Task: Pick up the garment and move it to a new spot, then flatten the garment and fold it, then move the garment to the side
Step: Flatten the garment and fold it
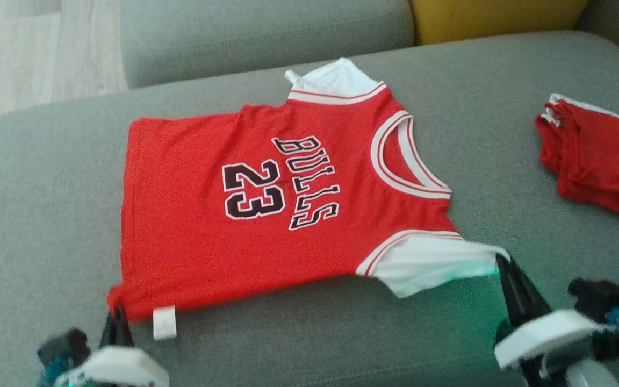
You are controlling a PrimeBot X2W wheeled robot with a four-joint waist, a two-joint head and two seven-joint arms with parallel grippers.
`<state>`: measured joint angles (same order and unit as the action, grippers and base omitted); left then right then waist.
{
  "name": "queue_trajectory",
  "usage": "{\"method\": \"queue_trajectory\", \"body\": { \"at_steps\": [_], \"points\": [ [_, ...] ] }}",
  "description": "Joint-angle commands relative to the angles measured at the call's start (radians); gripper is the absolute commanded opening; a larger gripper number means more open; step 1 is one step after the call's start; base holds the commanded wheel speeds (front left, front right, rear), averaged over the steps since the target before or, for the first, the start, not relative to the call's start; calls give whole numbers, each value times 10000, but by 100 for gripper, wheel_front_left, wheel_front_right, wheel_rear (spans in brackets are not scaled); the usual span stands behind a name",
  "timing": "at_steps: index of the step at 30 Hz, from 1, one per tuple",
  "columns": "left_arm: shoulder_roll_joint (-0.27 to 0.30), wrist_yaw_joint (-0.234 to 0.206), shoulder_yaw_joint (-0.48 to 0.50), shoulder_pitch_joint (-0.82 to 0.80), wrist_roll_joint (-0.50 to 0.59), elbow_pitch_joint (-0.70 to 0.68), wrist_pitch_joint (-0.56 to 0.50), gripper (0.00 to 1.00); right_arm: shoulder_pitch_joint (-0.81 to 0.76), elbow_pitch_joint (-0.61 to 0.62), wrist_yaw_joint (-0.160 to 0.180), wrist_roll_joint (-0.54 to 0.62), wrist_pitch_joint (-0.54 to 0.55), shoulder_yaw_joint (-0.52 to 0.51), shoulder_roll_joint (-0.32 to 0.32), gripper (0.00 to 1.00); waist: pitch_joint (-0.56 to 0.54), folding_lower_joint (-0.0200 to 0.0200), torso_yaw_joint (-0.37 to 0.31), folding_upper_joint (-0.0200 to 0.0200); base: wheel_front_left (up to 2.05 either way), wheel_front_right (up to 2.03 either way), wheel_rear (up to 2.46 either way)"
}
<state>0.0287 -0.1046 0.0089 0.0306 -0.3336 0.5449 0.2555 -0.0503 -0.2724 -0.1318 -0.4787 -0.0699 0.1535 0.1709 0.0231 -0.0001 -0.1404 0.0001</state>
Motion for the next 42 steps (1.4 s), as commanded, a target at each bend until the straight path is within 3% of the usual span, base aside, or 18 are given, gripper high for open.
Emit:
{"method": "queue_trajectory", "body": {
  "at_steps": [1, 11, 32, 33, 34, 35, 42],
  "points": [
    [216, 83, 291, -851, -127, -583, 62, 0, 829, 403, 11, 8, -17, -81, -37, 0, 311, 1, 22, -1, 0, 0, 0],
    [216, -3, -214, -2961, 346, -447, 62, 0, 3720, -869, 11, 807, -579, -143, -387, 0, 1562, 1, 288, -1, 0, 0, 0],
    [216, 366, 68, -5172, 1378, 744, 63, 0, 6598, -4294, 11, 1376, -1793, -49, -741, 2, 2757, 1, 453, -1, 0, 0, 0],
    [216, 372, 74, -5204, 1387, 743, 63, 16, 6670, -4393, 11, 1369, -1826, -103, -773, 47, 2786, 1, 445, -1, 0, 0, 0],
    [216, 362, 89, -5225, 1399, 718, 63, 53, 6734, -4478, 11, 1405, -1850, -91, -802, 100, 2821, 1, 434, -1, 0, 0, 0],
    [216, 353, 101, -5233, 1404, 677, 63, 100, 6782, -4552, 11, 1427, -1870, -92, -832, 100, 2845, 1, 430, -1, 0, 0, 0],
    [216, 158, 101, -4753, 1154, -90, 63, 100, 6548, -4110, 11, 1697, -1914, -498, -950, 100, 2845, 1, 460, -1, 0, 0, 0]
  ]
}}
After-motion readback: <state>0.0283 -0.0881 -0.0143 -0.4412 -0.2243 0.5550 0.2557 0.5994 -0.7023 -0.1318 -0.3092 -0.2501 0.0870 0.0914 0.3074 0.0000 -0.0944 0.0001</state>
